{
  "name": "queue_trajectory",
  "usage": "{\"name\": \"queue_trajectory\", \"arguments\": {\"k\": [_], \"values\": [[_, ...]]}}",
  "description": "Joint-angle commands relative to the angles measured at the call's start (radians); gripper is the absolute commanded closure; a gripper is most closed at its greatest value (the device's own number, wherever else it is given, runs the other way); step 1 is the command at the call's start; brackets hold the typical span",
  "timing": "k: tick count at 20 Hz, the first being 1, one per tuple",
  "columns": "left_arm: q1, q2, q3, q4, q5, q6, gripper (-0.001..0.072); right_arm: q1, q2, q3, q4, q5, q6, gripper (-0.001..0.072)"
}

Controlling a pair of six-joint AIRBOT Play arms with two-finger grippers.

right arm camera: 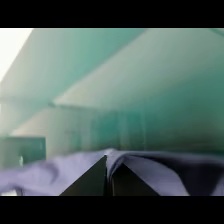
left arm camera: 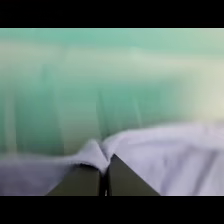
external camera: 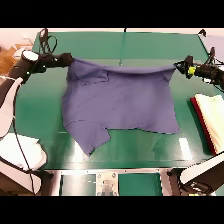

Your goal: Fold the shirts.

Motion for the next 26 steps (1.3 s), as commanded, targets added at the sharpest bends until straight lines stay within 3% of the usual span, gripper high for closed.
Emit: {"name": "queue_trajectory", "arguments": {"k": [1, 7, 13, 20, 21, 22, 23, 26], "values": [[0.016, 0.0, 0.0, 0.148, -0.265, -0.106, 0.0683, -0.012, 0.003, 0.001, -0.229, 0.19, 0.066, 0.0699], [0.018, 0.0, -0.001, 0.292, -0.529, -0.266, 0.0683, -0.012, 0.018, 0.001, -0.537, 0.315, 0.163, 0.0699], [-0.007, -0.001, -0.003, 0.347, -0.567, -0.338, 0.0683, -0.01, 0.018, -0.015, -0.597, 0.351, 0.2, 0.0699], [-0.047, -0.001, -0.099, 0.38, -0.541, -0.34, 0.0682, -0.007, 0.018, -0.054, -0.6, 0.351, 0.225, 0.0694], [-0.047, -0.001, -0.1, 0.389, -0.552, -0.348, 0.0623, -0.008, 0.018, -0.056, -0.6, 0.355, 0.238, 0.0542], [-0.047, 0.0, -0.1, 0.391, -0.566, -0.349, 0.0267, -0.008, 0.019, -0.055, -0.6, 0.367, 0.25, 0.0403], [-0.047, 0.0, -0.095, 0.392, -0.601, -0.359, 0.0092, -0.015, 0.024, -0.054, -0.607, 0.397, 0.273, 0.0395], [-0.047, 0.001, -0.036, 0.434, -0.789, -0.36, 0.01, -0.037, 0.057, -0.049, -0.701, 0.517, 0.345, 0.0395]]}}
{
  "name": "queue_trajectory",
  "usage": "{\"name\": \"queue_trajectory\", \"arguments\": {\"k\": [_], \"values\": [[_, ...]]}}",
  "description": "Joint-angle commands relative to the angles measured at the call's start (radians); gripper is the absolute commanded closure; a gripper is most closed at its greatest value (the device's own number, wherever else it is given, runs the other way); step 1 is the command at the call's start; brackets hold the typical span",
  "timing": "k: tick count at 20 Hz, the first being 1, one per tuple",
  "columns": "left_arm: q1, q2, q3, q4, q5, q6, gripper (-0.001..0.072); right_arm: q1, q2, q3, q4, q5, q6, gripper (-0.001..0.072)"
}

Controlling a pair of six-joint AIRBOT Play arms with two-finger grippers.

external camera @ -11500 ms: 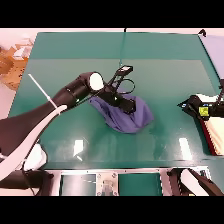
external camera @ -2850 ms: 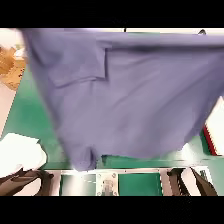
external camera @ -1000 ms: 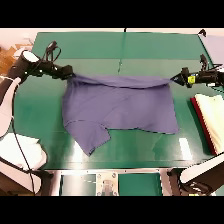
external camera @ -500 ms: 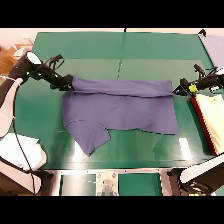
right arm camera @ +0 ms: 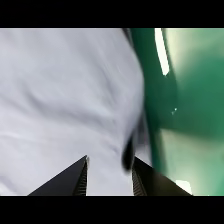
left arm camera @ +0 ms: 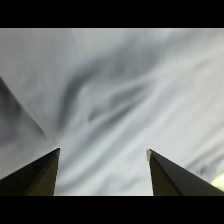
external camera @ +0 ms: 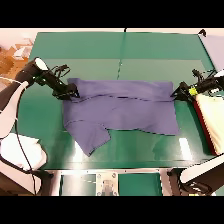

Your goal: Fold the shirts.

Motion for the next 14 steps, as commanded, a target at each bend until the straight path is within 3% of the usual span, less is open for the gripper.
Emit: {"name": "queue_trajectory", "arguments": {"k": [1, 3, 4, 6, 7, 11, 14], "values": [[-0.002, 0.002, 0.052, 0.068, -0.211, -0.013, 0.01, -0.022, 0.04, -0.002, -0.108, 0.13, 0.087, 0.0401], [-0.002, 0.01, 0.06, 0.106, -0.307, -0.03, 0.0104, -0.033, 0.081, -0.024, -0.157, 0.19, 0.111, 0.0408], [-0.002, 0.019, 0.047, 0.114, -0.336, -0.04, 0.0237, -0.038, 0.112, -0.058, -0.163, 0.204, 0.11, 0.0481], [-0.002, 0.072, -0.031, 0.116, -0.338, -0.037, 0.0609, -0.038, 0.193, -0.174, -0.172, 0.213, 0.093, 0.0674], [-0.002, 0.117, -0.094, 0.118, -0.331, -0.033, 0.0683, -0.038, 0.241, -0.248, -0.172, 0.207, 0.086, 0.0683], [-0.002, 0.421, -0.446, 0.24, -0.216, -0.019, 0.0683, -0.071, 0.508, -0.62, -0.152, 0.069, 0.108, 0.0699], [-0.002, 0.653, -0.699, 0.187, -0.069, -0.094, 0.0682, -0.128, 0.766, -0.903, -0.151, -0.066, 0.158, 0.0699]]}}
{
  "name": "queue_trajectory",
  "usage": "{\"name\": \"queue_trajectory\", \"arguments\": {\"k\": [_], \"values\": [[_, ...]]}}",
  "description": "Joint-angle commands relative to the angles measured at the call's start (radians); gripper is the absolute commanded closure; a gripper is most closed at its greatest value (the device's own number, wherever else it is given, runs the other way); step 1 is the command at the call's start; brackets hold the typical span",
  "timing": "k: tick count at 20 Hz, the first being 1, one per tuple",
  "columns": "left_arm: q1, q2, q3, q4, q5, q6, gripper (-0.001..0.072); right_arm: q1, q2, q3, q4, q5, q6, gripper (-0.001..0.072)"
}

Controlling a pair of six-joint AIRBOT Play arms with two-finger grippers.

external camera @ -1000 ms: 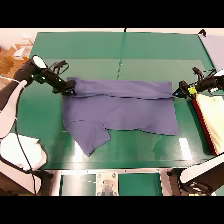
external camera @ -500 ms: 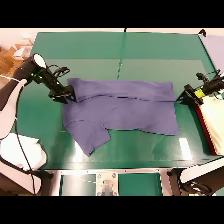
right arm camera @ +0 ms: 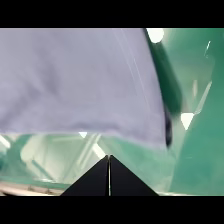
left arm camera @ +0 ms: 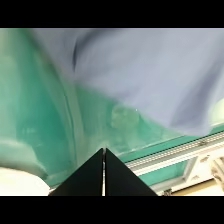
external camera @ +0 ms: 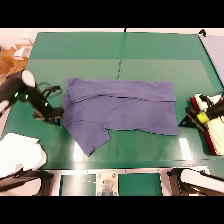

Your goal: Fold the shirts.

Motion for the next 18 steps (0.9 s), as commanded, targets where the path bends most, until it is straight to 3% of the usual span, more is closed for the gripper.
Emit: {"name": "queue_trajectory", "arguments": {"k": [1, 2, 3, 4, 5, 6, 10, 14, 18], "values": [[0.0, 0.248, -0.283, -0.036, 0.177, -0.068, 0.0674, -0.058, 0.285, -0.315, 0.003, -0.158, 0.058, 0.0698], [0.0, 0.284, -0.338, -0.077, 0.22, -0.071, 0.0428, -0.072, 0.36, -0.383, 0.005, -0.188, 0.058, 0.0697], [0.0, 0.311, -0.396, -0.136, 0.268, -0.078, 0.0116, -0.075, 0.415, -0.434, 0.005, -0.211, 0.058, 0.0681], [0.0, 0.316, -0.443, -0.197, 0.31, -0.077, 0.012, -0.075, 0.459, -0.478, 0.008, -0.242, 0.058, 0.0559], [0.0, 0.313, -0.489, -0.254, 0.346, -0.073, 0.0118, -0.075, 0.482, -0.51, 0.023, -0.267, 0.058, 0.0392], [0.0, 0.312, -0.537, -0.296, 0.392, -0.073, 0.0119, -0.075, 0.49, -0.536, 0.05, -0.303, 0.057, 0.0306], [0.0, 0.312, -0.68, -0.44, 0.598, -0.063, 0.0119, -0.074, 0.488, -0.585, 0.148, -0.455, 0.057, 0.0312], [-0.003, 0.312, -0.796, -0.727, 0.778, 0.071, 0.012, -0.074, 0.473, -0.622, 0.209, -0.559, 0.089, 0.0312], [-0.129, 0.312, -0.821, -0.813, 0.912, 0.091, 0.0121, -0.074, 0.402, -0.661, 0.309, -0.653, 0.106, 0.0312]]}}
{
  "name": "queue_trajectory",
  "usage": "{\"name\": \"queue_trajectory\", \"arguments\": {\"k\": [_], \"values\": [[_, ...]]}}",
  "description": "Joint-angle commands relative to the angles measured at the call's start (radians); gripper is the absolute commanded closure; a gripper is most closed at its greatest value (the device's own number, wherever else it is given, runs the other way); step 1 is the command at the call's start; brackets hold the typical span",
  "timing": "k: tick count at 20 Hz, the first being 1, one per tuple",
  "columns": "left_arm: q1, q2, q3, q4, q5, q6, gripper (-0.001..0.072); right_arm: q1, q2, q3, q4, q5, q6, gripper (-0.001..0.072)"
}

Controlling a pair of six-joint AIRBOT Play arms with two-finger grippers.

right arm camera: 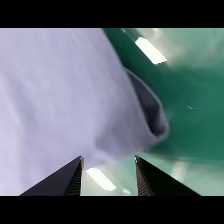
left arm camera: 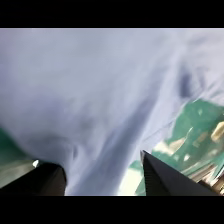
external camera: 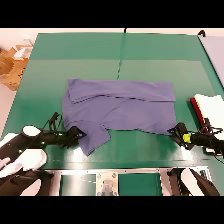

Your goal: Fold the shirts.

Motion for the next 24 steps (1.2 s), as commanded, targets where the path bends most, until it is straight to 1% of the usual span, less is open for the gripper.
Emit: {"name": "queue_trajectory", "arguments": {"k": [1, 2, 3, 4, 5, 6, 7, 10, 12, 14, 16, 17, 20, 22, 24], "values": [[-0.092, -0.002, -0.035, -0.096, 0.189, 0.038, 0.0241, 0.0, -0.057, -0.028, 0.103, -0.122, 0.007, 0.0312], [-0.097, -0.002, -0.035, -0.096, 0.205, 0.039, 0.0454, 0.0, -0.067, -0.028, 0.141, -0.14, -0.017, 0.0319], [-0.096, -0.002, -0.031, -0.092, 0.203, 0.04, 0.055, 0.0, -0.071, -0.027, 0.167, -0.151, -0.052, 0.0408], [-0.096, -0.002, -0.019, -0.085, 0.181, 0.062, 0.0642, 0.0, -0.071, -0.021, 0.169, -0.148, -0.083, 0.0555], [-0.096, -0.002, 0.002, -0.058, 0.146, 0.081, 0.0682, -0.001, -0.07, -0.014, 0.167, -0.132, -0.108, 0.0622], [-0.096, -0.002, 0.033, 0.008, 0.092, 0.082, 0.0683, -0.002, -0.07, -0.003, 0.161, -0.105, -0.129, 0.0675], [-0.096, -0.002, 0.068, 0.09, 0.031, 0.063, 0.0683, -0.002, -0.07, 0.014, 0.132, -0.073, -0.132, 0.0696], [-0.096, -0.001, 0.203, 0.411, -0.187, -0.074, 0.0683, -0.002, -0.07, 0.085, 0.036, 0.016, -0.124, 0.0697], [-0.096, -0.001, 0.296, 0.562, -0.288, -0.13, 0.0683, -0.002, -0.069, 0.139, 0.013, 0.066, -0.123, 0.0697], [-0.096, -0.001, 0.378, 0.61, -0.343, -0.131, 0.0683, -0.002, -0.069, 0.185, 0.013, 0.101, -0.122, 0.0697], [-0.096, -0.001, 0.451, 0.62, -0.368, -0.131, 0.0683, -0.002, -0.069, 0.229, 0.014, 0.124, -0.099, 0.0697], [-0.096, -0.001, 0.484, 0.629, -0.364, -0.131, 0.0683, -0.002, -0.07, 0.251, 0.024, 0.125, -0.097, 0.0697], [-0.096, -0.017, 0.594, 0.634, -0.288, -0.126, 0.0683, 0.021, -0.071, 0.322, 0.107, 0.096, -0.101, 0.0697], [-0.096, -0.082, 0.686, 0.634, -0.275, -0.111, 0.0683, 0.072, -0.096, 0.389, 0.129, 0.04, -0.101, 0.0697], [-0.096, -0.177, 0.793, 0.641, -0.264, -0.1, 0.0683, 0.106, -0.165, 0.472, 0.141, 0.012, -0.098, 0.0697]]}}
